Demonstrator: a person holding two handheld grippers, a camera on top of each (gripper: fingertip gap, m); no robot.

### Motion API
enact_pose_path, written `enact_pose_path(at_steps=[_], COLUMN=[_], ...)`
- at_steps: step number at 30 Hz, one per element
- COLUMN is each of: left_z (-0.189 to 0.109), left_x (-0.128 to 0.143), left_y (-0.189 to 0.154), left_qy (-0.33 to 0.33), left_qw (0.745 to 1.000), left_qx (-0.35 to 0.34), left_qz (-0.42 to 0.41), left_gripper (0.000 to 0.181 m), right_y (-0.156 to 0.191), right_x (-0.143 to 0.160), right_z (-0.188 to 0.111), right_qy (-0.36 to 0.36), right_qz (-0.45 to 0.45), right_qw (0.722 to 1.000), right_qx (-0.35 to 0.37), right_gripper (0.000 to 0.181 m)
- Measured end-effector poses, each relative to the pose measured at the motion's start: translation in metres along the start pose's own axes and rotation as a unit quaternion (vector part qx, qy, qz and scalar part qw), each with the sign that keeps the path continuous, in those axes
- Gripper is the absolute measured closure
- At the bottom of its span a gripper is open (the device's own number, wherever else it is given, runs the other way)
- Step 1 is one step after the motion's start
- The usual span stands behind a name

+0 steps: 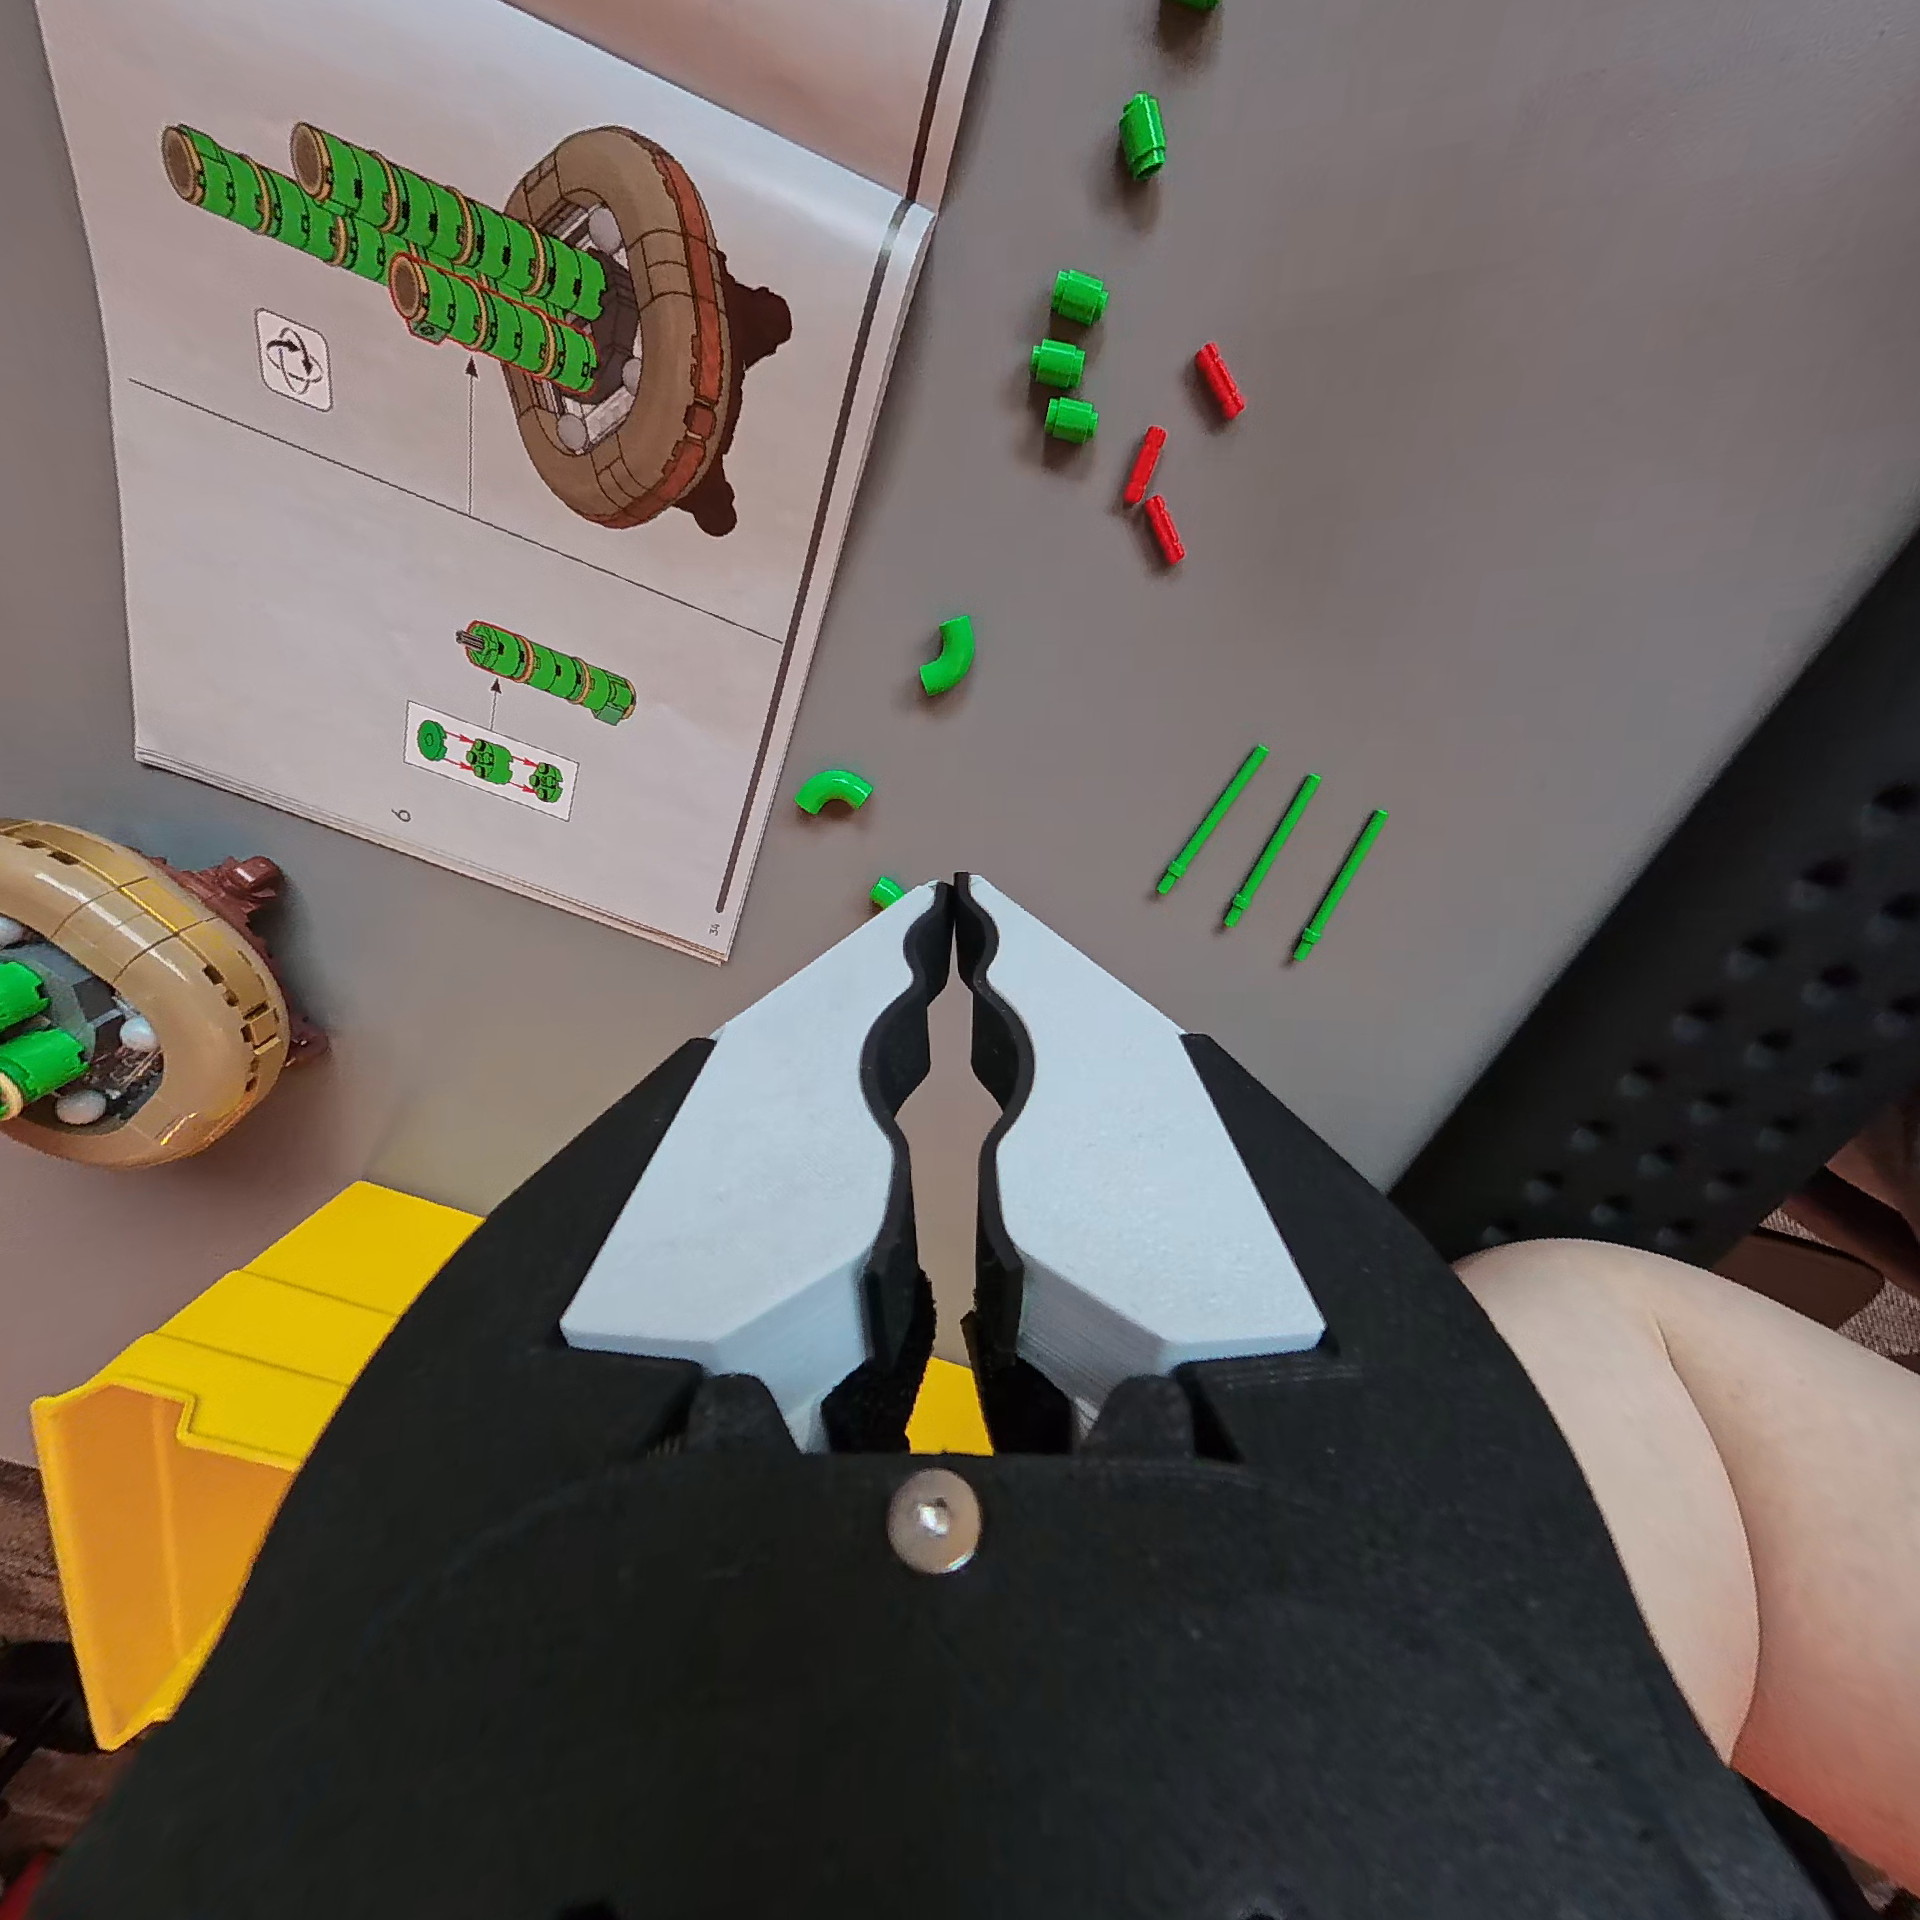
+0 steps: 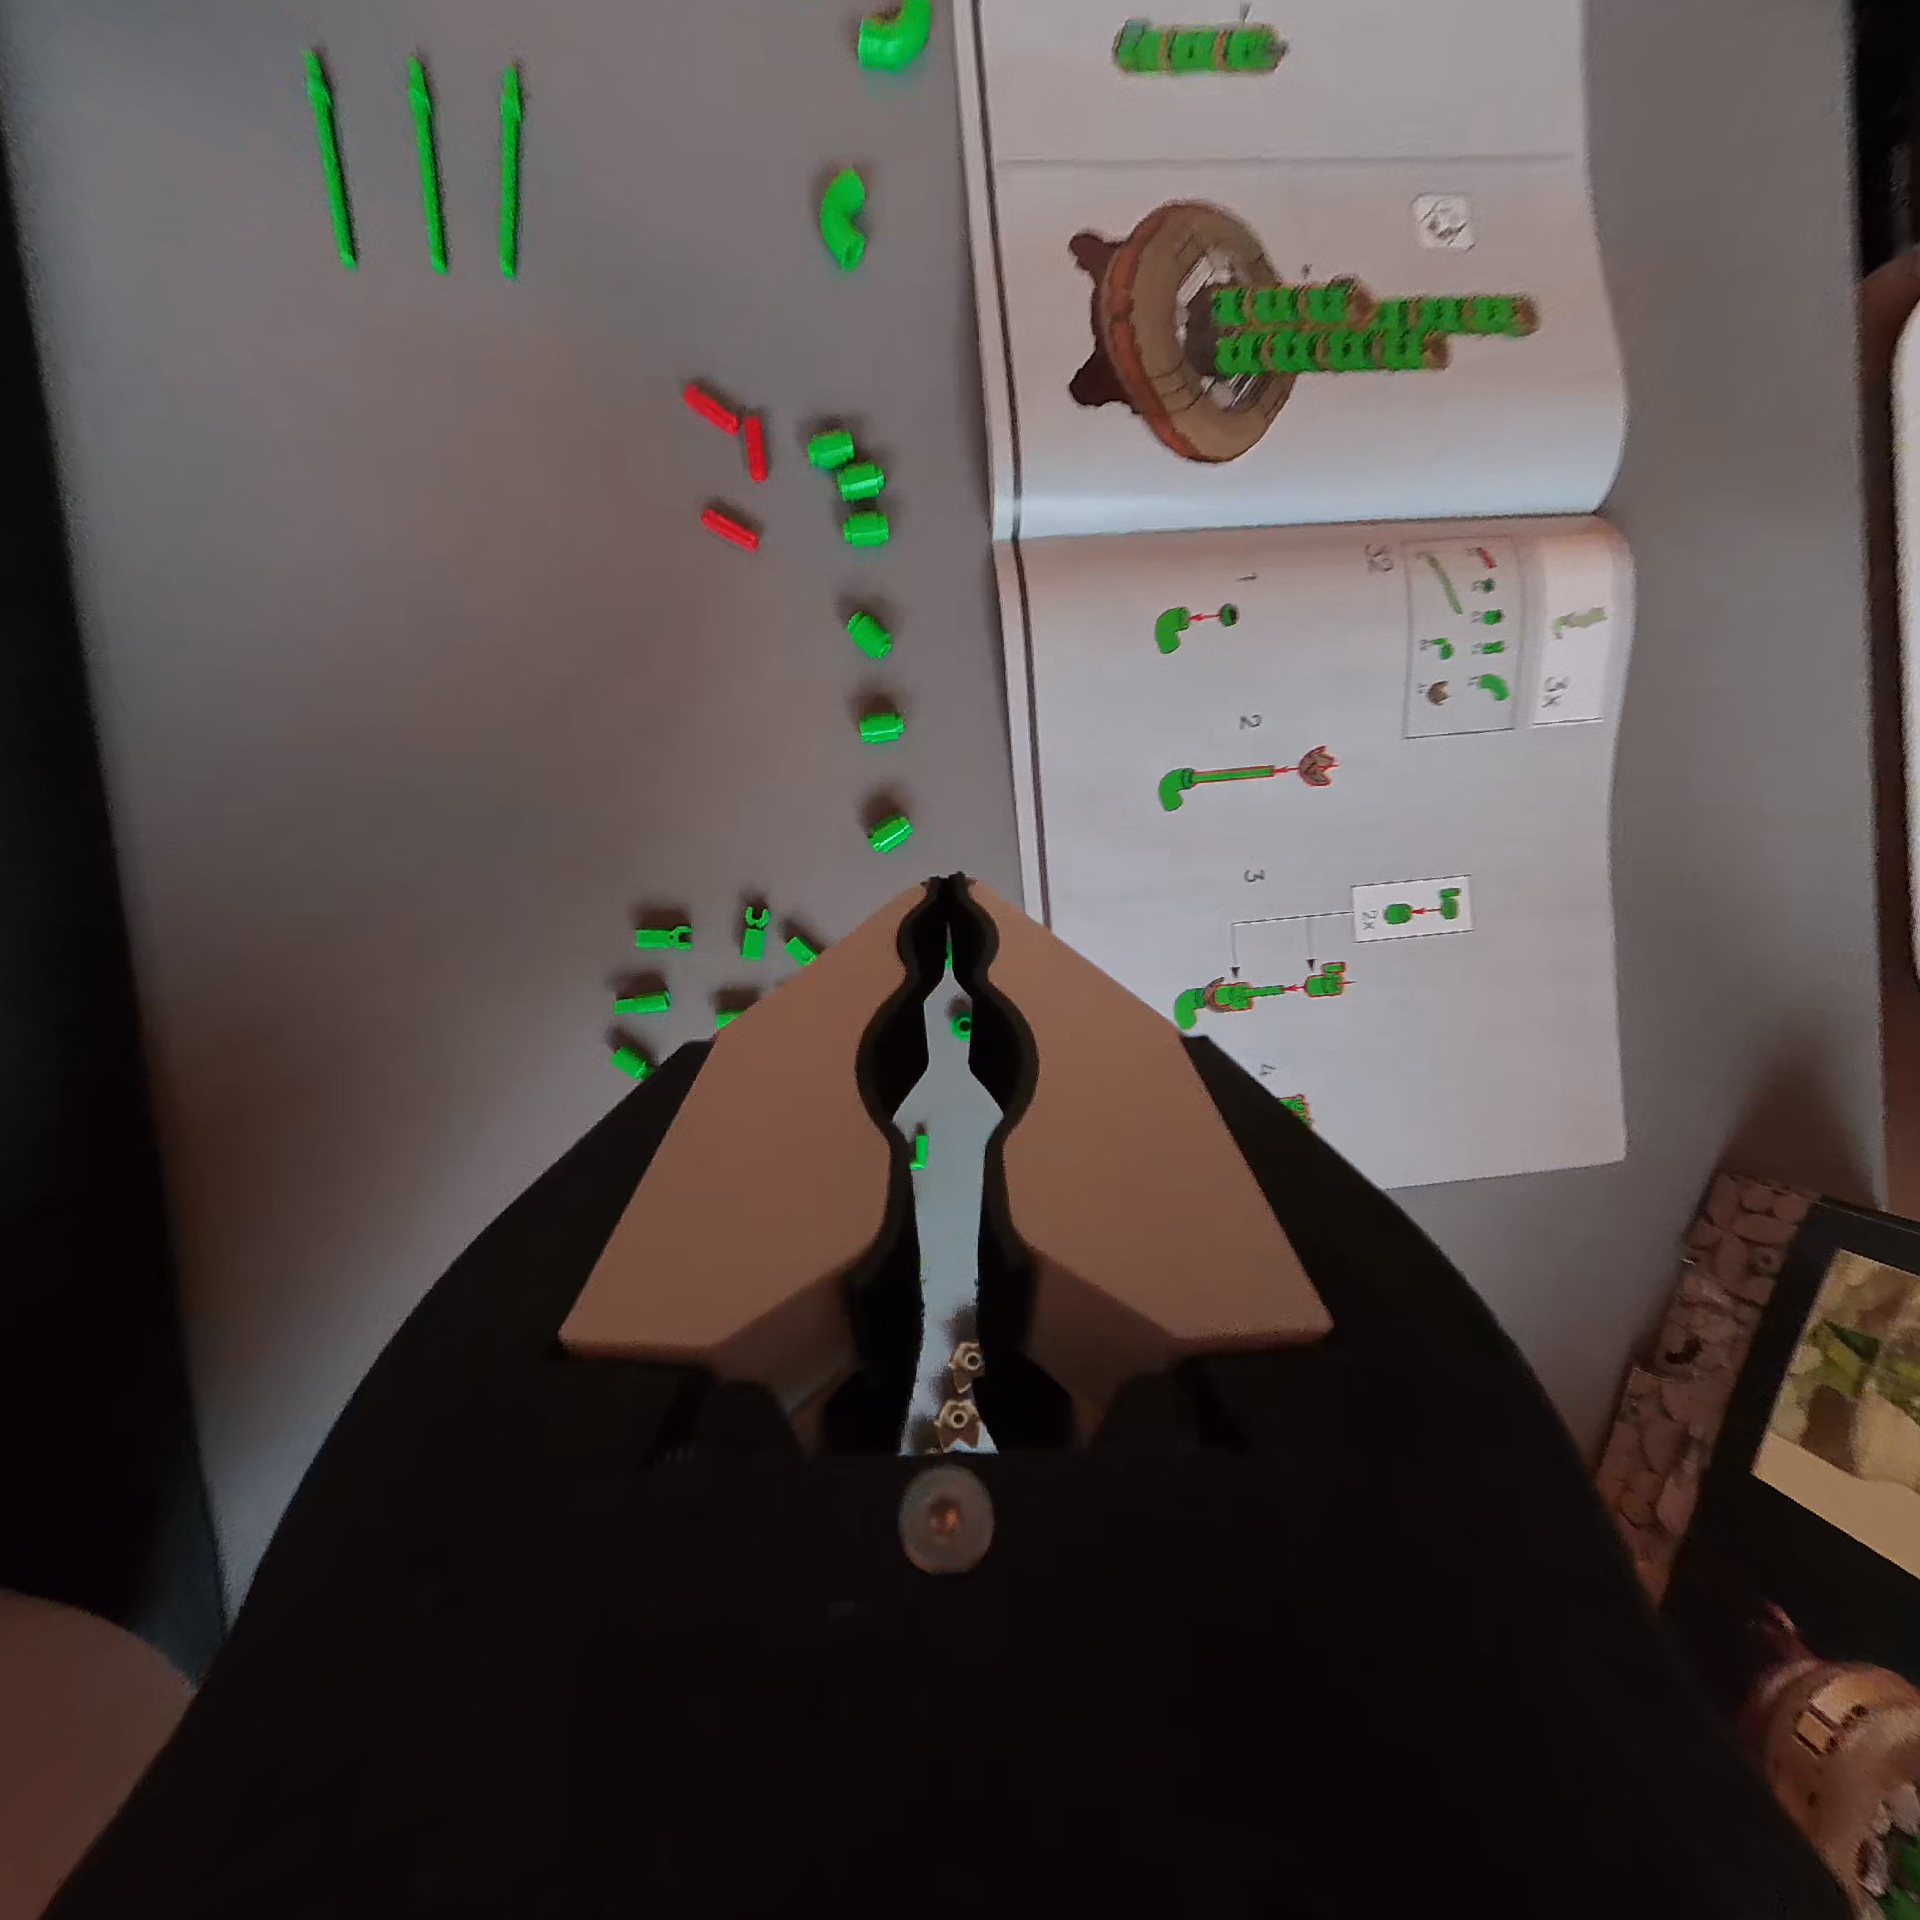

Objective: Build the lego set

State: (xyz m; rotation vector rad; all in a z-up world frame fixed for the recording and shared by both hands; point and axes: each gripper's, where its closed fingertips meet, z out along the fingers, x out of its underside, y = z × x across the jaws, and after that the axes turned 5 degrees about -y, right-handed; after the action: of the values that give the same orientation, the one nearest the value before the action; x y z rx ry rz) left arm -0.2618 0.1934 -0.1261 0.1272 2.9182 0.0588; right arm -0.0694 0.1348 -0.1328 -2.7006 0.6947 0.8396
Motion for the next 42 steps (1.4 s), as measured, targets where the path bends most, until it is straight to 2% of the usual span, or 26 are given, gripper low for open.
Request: enact_pose_path(at_steps=[1,3,6,7,11,13,15,17,21,22,25,26,27,29,31,32,34,36,39,40,42], left_z=[0.000,0.000,0.002,0.002,0.000,0.001,0.001,0.001,0.000,0.000,0.001,0.000,-0.001,-0.003,-0.004,-0.004,-0.003,-0.003,-0.005,-0.006,-0.006], left_x=[0.000,0.000,0.000,0.000,0.000,0.000,0.000,0.000,0.001,0.001,0.002,0.002,0.002,0.003,0.006,0.009,0.015,0.018,0.017,0.016,0.014], left_y=[0.000,0.000,-0.001,-0.001,-0.001,-0.001,-0.001,-0.001,-0.001,-0.001,0.000,0.000,0.000,0.001,0.005,0.008,0.012,0.014,0.014,0.014,0.012], left_qy=[-0.001,0.001,0.005,0.005,0.001,0.003,0.005,0.005,0.003,0.004,0.007,0.007,0.005,0.000,0.003,0.009,0.017,0.020,0.015,0.012,0.010], left_qw=[1.000,1.000,1.000,1.000,1.000,1.000,1.000,1.000,1.000,1.000,1.000,1.000,1.000,1.000,1.000,1.000,0.999,0.999,0.999,0.999,0.999], left_qx=[0.000,0.000,0.002,0.002,0.000,0.001,0.001,0.001,0.000,0.001,-0.001,-0.002,-0.003,-0.006,-0.015,-0.020,-0.022,-0.026,-0.027,-0.027,-0.025], left_qz=[-0.001,-0.001,0.001,0.002,0.002,0.001,0.001,0.002,0.001,0.000,-0.002,-0.002,-0.001,-0.003,-0.013,-0.020,-0.032,-0.039,-0.036,-0.034,-0.029], left_gripper=[0.181,0.181,0.181,0.181,0.181,0.181,0.181,0.181,0.181,0.181,0.181,0.181,0.181,0.181,0.181,0.181,0.181,0.181,0.181,0.181,0.181], right_y=[-0.001,-0.001,0.007,0.009,-0.004,-0.018,-0.021,-0.012,0.021,0.032,0.044,0.049,0.057,0.074,0.096,0.111,0.129,0.124,0.097,0.080,0.061], right_x=[-0.005,-0.010,0.011,0.012,-0.004,0.016,0.048,0.052,0.015,0.015,0.049,0.042,0.021,-0.043,-0.106,-0.121,-0.122,-0.113,-0.120,-0.116,-0.099], right_z=[-0.004,-0.006,0.010,0.010,-0.018,-0.027,-0.025,-0.022,-0.035,-0.035,-0.021,-0.017,-0.012,0.000,0.015,0.026,0.054,0.071,0.056,0.051,0.049], right_qy=[-0.012,-0.024,0.028,0.026,-0.032,-0.001,0.058,0.061,0.001,0.007,0.113,0.109,0.081,-0.020,-0.140,-0.164,-0.140,-0.105,-0.128,-0.123,-0.092], right_qz=[0.000,0.005,0.001,0.001,0.021,0.043,0.074,0.081,0.024,0.015,0.021,0.021,0.005,-0.087,-0.157,-0.159,-0.152,-0.164,-0.144,-0.129,-0.108], right_qw=[1.000,1.000,0.999,0.999,0.999,0.998,0.995,0.995,0.999,0.998,0.989,0.988,0.990,0.989,0.972,0.965,0.964,0.970,0.978,0.983,0.989], right_qx=[0.008,0.009,-0.026,-0.037,0.008,0.046,0.039,0.009,-0.044,-0.063,-0.090,-0.104,-0.118,-0.115,-0.105,-0.129,-0.168,-0.144,-0.085,-0.051,-0.032], right_gripper=[0.181,0.181,0.181,0.181,0.181,0.181,0.181,0.181,0.181,0.181,0.181,0.181,0.181,0.181,0.181,0.181,0.181,0.181,0.181,0.181,0.181])
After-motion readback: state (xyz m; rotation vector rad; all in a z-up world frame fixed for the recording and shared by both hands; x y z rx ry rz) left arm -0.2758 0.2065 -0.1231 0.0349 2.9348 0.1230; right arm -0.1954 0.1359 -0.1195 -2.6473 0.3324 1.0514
